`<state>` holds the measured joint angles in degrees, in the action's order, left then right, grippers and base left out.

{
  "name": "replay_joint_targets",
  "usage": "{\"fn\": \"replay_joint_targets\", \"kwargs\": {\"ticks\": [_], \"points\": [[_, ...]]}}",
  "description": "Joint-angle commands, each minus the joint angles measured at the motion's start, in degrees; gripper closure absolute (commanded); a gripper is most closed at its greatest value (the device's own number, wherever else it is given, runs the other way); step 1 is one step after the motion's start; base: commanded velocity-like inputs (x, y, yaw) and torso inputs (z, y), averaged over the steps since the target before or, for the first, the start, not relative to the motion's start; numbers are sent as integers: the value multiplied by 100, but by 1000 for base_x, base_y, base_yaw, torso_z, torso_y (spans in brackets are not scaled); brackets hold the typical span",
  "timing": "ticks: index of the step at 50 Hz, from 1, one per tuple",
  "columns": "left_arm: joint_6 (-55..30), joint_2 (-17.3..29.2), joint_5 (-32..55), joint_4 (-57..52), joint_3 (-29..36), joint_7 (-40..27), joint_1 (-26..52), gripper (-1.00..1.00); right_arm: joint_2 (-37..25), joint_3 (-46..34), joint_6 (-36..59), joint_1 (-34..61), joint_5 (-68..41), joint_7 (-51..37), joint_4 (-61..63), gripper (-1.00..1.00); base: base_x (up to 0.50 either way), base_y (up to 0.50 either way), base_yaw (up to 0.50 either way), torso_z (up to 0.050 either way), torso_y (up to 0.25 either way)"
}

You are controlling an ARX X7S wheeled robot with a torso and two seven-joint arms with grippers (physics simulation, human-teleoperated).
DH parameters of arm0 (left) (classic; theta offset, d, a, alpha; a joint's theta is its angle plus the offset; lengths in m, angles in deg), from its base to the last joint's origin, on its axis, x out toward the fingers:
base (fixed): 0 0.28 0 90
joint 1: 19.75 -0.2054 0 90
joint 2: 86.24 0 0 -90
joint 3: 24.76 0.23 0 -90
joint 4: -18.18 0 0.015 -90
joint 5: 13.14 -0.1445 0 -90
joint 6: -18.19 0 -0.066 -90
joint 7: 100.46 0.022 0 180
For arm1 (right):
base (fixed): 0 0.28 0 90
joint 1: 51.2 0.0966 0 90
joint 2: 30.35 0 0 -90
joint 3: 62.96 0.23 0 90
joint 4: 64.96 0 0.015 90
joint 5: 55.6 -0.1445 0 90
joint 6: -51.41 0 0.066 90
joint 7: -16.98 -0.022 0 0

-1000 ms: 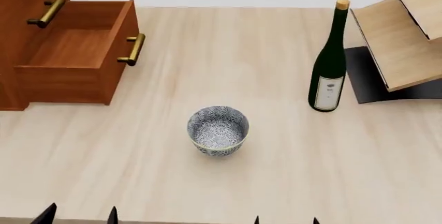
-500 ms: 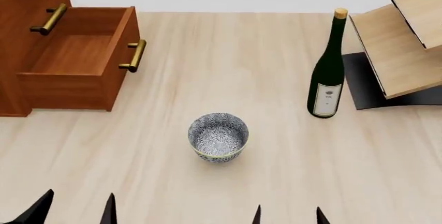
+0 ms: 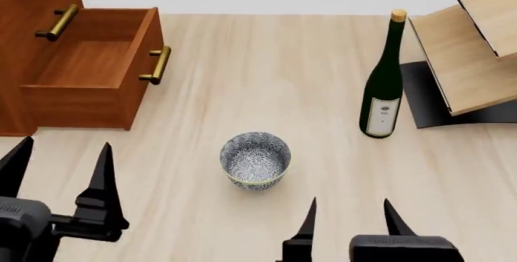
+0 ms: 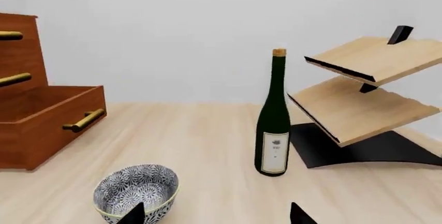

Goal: Close the bottom drawer of the cabinet and open the top drawer.

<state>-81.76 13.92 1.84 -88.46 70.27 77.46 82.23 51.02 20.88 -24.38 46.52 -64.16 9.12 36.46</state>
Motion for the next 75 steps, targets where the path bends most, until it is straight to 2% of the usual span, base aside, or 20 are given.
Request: {"fn": "replay_joint_targets", "kwargs": {"ticks": [1,2,6,25,41,75], "points": [[-888,277,273,-765,-123,-164,959,-100,-171,142,661,470,-195,-79,357,-100,0,0,0,0,0],[-1370,363,469,-1049,-281,-290,1494,-100,-197,241,977,691,-303,-117,449,-100,0,0,0,0,0],[-1793,464,649,-1312,-420,-410,1991,-100,-250,264,1085,877,-316,-136,450,-100,0,0,0,0,0],[-2917,830,1210,-2029,-794,-713,3219,-100,-539,544,1877,1274,-617,-241,1157,-100,0,0,0,0,0],[-3080,950,1296,-2295,-797,-809,3382,-100,-592,474,1820,1231,-648,-214,1161,-100,0,13,0,0,0],[-3244,1017,1433,-2510,-732,-967,3423,-100,-727,308,1660,1071,-638,-199,1261,-100,0,486,0,0,0]]}}
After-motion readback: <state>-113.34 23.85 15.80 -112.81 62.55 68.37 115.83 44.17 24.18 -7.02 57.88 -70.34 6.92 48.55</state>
